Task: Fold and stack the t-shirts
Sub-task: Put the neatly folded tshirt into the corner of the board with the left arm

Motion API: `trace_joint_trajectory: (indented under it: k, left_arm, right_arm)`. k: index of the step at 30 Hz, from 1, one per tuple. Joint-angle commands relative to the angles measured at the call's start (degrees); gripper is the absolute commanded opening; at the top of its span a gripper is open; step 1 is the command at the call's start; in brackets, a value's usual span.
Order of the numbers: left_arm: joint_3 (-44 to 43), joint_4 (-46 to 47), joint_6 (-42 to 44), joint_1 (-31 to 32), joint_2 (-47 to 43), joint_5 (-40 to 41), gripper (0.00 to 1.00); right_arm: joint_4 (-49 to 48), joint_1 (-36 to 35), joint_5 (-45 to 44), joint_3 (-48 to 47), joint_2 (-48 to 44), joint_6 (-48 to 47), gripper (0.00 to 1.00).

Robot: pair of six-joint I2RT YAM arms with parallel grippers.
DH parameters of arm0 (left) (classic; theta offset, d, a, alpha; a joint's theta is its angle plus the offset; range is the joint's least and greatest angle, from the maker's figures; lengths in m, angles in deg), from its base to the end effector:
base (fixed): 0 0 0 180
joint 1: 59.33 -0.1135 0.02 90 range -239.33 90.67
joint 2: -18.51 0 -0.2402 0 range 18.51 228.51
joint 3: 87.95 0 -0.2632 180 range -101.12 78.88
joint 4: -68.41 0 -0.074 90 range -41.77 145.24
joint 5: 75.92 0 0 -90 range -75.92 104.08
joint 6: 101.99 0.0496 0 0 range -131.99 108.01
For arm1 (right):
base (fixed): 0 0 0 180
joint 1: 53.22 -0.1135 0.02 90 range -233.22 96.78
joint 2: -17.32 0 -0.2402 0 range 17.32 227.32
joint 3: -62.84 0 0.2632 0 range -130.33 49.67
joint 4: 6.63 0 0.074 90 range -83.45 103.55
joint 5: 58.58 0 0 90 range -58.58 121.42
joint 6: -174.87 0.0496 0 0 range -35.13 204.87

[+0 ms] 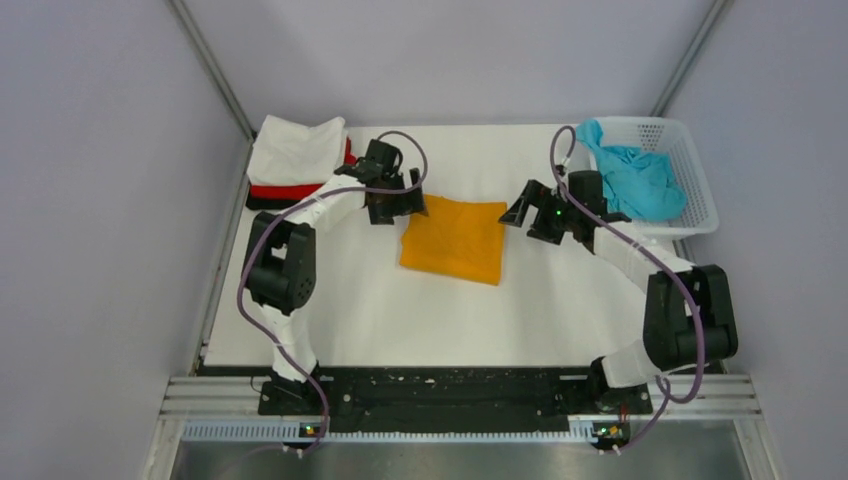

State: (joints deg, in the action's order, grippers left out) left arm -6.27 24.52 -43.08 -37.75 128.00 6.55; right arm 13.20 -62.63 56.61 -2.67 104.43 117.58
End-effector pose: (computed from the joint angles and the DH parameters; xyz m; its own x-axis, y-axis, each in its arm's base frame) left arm 0.3964 -0.1638 0.1880 -0.8771 -0.2036 -0.4350 -0.0216 0.9215 -0.3877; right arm 0.3337 0.0767 0.1778 -0.7994 0.3632 -0.4787 -0.0366 0.7657 0.6421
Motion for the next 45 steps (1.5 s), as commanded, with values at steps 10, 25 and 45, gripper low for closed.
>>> trace_joint_trajectory:
  k: [10, 25, 45]
  left_arm:
    - [-0.88, 2.38, -0.13, 0.57, 11.03, -4.9, 0.68]
    - [-12.86, -16.74, -6.97, 12.9, 22.51, 26.1, 0.0]
    - [-17.22, 2.46, 33.24, 6.86, 9.37, 57.08, 0.0]
  right_arm:
    - [6.3, 0.42, -4.72, 7.24, -21.39, -1.81, 0.99]
    - [10.08, 0.4, -10.83, 9.2, -28.14, -3.63, 0.99]
    - [11.15, 0.32, -19.69, 9.75, -30.63, -6.96, 0.99]
